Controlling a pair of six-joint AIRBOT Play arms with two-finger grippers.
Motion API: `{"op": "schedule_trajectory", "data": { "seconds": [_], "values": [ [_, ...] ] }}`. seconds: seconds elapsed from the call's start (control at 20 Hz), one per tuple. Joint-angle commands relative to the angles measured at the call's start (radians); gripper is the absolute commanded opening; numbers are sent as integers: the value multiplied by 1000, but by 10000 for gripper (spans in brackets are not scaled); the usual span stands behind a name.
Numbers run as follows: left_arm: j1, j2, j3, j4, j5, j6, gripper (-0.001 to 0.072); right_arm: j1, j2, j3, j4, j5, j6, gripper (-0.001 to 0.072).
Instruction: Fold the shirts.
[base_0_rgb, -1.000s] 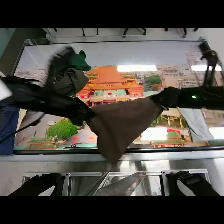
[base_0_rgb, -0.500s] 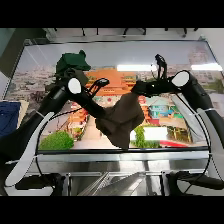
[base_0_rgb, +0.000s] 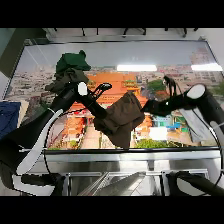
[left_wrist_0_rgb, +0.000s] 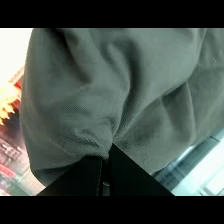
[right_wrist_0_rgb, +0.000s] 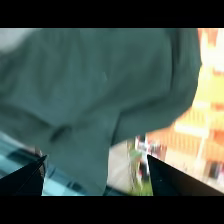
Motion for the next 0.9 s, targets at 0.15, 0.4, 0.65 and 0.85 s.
{"op": "schedule_trajectory", "data": {
  "seconds": [0.15,0.4,0.65,0.85],
  "values": [
    [1,-2,1,0,-11,4,15,45,2,-388,257,-211,-98,638],
    [1,4,2,0,-31,4,15,180,-165,-388,380,-303,-175,638],
    [1,4,2,1,-40,4,15,259,-209,-382,594,-254,-338,18],
    [6,4,2,1,-40,4,16,182,-105,-377,516,-138,-280,18]
  ]
}}
